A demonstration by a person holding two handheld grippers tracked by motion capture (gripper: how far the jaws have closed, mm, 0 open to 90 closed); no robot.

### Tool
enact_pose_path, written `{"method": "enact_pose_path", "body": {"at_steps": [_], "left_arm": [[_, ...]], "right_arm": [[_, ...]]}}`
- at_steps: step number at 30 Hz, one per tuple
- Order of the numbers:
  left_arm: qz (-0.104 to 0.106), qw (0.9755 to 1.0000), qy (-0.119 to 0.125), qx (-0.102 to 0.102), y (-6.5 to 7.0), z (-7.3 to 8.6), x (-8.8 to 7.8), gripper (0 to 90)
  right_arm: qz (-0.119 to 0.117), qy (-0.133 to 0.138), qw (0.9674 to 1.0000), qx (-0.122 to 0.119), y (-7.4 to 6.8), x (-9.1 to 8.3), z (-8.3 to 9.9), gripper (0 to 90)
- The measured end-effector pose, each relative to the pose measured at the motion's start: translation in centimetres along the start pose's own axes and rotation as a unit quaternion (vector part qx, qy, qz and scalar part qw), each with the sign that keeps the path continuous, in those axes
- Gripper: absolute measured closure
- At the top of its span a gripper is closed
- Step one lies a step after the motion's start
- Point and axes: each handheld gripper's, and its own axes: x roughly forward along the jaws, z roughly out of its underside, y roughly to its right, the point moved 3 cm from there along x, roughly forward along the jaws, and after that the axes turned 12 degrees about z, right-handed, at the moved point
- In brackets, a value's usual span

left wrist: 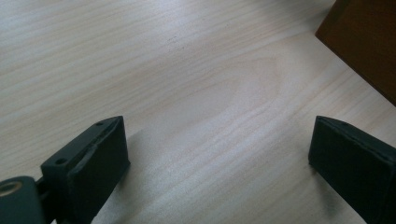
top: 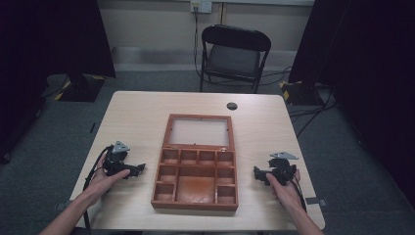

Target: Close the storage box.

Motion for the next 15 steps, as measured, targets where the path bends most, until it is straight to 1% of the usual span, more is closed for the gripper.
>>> {"method": "enact_pose_path", "body": {"at_steps": [1, 3, 4, 5, 6, 7, 8, 9, 10, 13, 14, 15], "left_arm": [[0.0, 1.0, 0.0, 0.0, 0.0, 0.0, 0.0, 4.9], [-0.004, 1.0, 0.004, -0.007, 0.0, -0.1, 0.0, 5.8], [-0.006, 0.9999, 0.006, -0.012, 0.0, -0.2, -0.1, 10.3], [-0.006, 0.9999, 0.006, -0.012, 0.0, -0.2, -0.1, 12.3], [-0.001, 0.9999, 0.002, -0.011, 0.0, -0.2, -0.2, 15.6], [0.015, 0.9996, 0.002, -0.023, 0.0, -0.5, -0.4, 16.2], [0.015, 0.9996, 0.002, -0.023, 0.0, -0.5, -0.4, 16.1], [0.022, 0.9994, 0.001, -0.026, 0.0, -0.5, -0.4, 16.1], [0.023, 0.9994, 0.001, -0.026, 0.0, -0.6, -0.4, 16.3], [0.025, 0.9994, 0.002, -0.022, 0.2, -0.8, -0.4, 16.8], [0.027, 0.9994, 0.003, -0.019, 0.3, -0.9, -0.4, 16.9], [0.027, 0.9995, 0.004, -0.017, 0.4, -1.0, -0.5, 17.0]], "right_arm": [[0.0, 0.0, 1.0, 0.0, 0.0, 0.0, 0.0, 0.0], [0.002, 0.0, 1.0, 0.003, 0.0, 0.0, 0.0, 0.0], [0.003, -0.001, 1.0, 0.005, 0.0, 0.0, 0.0, 0.0], [0.003, -0.001, 1.0, 0.005, 0.0, 0.0, 0.0, 0.0], [-0.004, -0.001, 1.0, -0.005, 0.1, -0.1, 0.0, 1.9], [-0.012, 0.0, 0.9999, -0.009, 0.0, -0.2, 0.0, 4.8], [-0.012, 0.0, 0.9999, -0.009, 0.0, -0.2, 0.0, 4.8], [-0.018, 0.003, 0.9998, -0.013, -0.1, -0.3, 0.0, 6.6], [-0.028, 0.005, 0.9995, -0.011, -0.2, -0.5, -0.2, 14.7], [-0.035, 0.007, 0.9993, -0.012, -0.1, -0.7, -0.3, 15.6], [-0.03, 0.005, 0.9995, -0.011, -0.1, -0.8, -0.5, 14.0], [-0.027, 0.005, 0.9996, -0.006, 0.0, -0.9, -0.6, 16.3]]}}
